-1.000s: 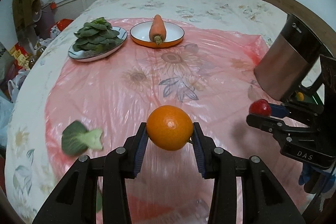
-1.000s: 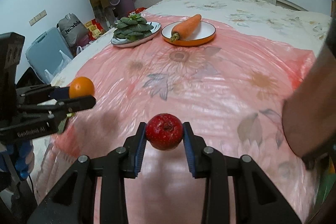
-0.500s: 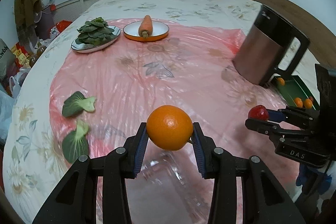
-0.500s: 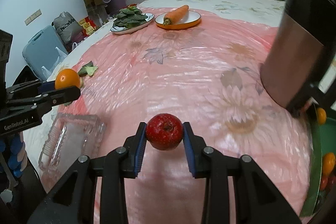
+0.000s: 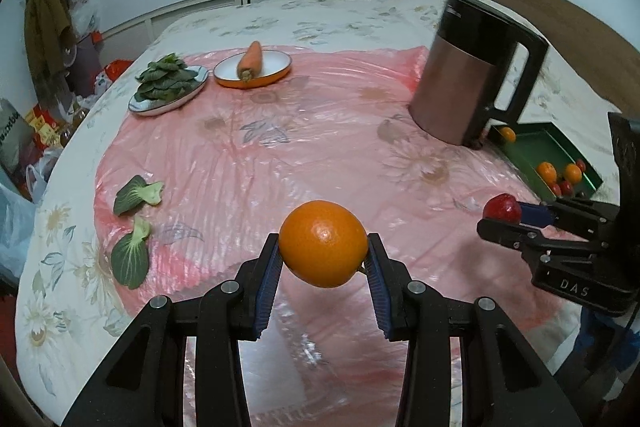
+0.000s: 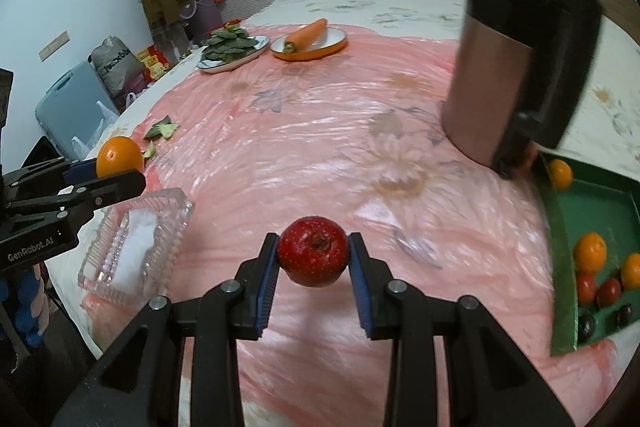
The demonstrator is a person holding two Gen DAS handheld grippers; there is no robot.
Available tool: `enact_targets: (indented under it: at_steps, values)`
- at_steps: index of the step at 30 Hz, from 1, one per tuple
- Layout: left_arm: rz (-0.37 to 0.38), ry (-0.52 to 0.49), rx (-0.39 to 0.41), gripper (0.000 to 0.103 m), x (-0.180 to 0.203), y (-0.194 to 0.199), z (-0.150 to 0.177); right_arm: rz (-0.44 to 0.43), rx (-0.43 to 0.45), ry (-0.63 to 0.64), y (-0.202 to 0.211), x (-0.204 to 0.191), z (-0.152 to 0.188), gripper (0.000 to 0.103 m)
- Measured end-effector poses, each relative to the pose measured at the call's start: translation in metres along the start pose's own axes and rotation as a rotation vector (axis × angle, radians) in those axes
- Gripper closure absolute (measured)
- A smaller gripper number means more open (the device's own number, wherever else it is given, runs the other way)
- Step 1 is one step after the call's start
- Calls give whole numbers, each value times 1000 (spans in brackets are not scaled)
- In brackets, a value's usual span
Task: Organize fruits
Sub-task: 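Carry the red apple and orange to the green tray and lower them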
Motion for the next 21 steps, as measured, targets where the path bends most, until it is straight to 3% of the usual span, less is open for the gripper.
enact_targets:
  at_steps: [21]
  values:
    - [36,-171,-41,67,106,-9,14,113,30,-127,54,96,56,70]
Point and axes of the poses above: each gripper's, at about its wrist camera, not at the fingertips, and y roughly against the way its jaws point, x to its right, z to its underside, the point moved 8 cm from there along -y, roughly the way its jaws point, and after that the axes turned 9 degrees about y, right-handed, at the moved point
